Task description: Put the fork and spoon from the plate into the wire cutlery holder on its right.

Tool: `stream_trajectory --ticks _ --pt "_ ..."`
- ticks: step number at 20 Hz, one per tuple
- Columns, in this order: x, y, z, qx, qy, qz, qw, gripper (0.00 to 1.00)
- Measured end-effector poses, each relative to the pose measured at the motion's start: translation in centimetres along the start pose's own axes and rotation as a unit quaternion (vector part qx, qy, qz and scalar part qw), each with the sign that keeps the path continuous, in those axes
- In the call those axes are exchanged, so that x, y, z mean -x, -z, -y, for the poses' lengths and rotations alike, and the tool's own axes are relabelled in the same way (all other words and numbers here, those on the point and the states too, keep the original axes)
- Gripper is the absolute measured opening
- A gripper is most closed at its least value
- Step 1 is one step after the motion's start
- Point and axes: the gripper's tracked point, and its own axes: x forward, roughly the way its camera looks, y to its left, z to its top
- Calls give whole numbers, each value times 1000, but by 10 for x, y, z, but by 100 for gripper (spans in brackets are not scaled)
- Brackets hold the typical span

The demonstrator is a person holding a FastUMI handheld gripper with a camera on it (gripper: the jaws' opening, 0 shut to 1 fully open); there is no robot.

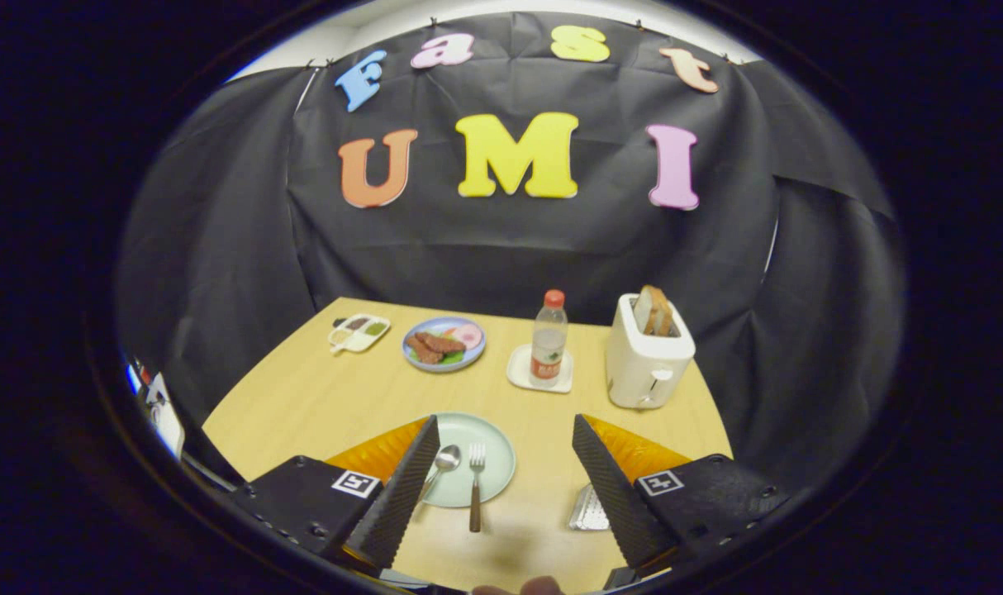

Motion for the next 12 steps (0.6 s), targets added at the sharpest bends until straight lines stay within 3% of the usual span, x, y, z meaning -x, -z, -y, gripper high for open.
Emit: stream_trajectory --ticks 4,8,12 --pt "-37 54 -11 0 -21 -137 990 97" --pt "-65 109 -17 14 -24 -272 962 97" --pt "-91 142 -16 34 -14 -343 939 97"
